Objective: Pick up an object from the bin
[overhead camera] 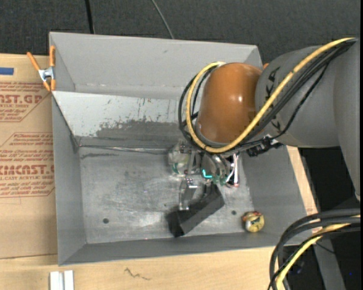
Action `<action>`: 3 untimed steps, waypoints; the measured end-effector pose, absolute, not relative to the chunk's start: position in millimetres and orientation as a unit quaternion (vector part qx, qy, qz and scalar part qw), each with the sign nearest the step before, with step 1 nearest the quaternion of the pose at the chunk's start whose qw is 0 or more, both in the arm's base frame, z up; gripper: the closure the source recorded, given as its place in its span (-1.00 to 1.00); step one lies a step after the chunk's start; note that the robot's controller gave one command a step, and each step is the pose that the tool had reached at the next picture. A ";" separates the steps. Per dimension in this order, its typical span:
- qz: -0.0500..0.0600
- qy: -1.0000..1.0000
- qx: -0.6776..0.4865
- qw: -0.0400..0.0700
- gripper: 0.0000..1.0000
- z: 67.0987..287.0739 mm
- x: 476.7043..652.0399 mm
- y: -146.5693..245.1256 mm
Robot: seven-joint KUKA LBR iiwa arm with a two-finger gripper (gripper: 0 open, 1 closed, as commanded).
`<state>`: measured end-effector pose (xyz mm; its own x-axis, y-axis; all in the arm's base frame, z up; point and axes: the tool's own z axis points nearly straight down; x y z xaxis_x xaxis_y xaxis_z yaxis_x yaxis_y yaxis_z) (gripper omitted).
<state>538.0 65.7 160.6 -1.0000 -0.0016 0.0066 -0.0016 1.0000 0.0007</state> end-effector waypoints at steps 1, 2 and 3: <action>-0.001 -1.000 0.000 0.000 -1.00 164.3 540.0 65.4; -0.001 -1.000 0.018 -0.003 -1.00 114.4 513.4 15.2; 0.006 -0.996 0.084 0.015 1.00 79.0 529.7 23.9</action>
Offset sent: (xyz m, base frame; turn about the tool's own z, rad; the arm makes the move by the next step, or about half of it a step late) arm -0.0425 -0.0860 -0.0788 -0.0436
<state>529.7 23.9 79.0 -0.9856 -0.1662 0.0319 -0.1666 0.9860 -0.0102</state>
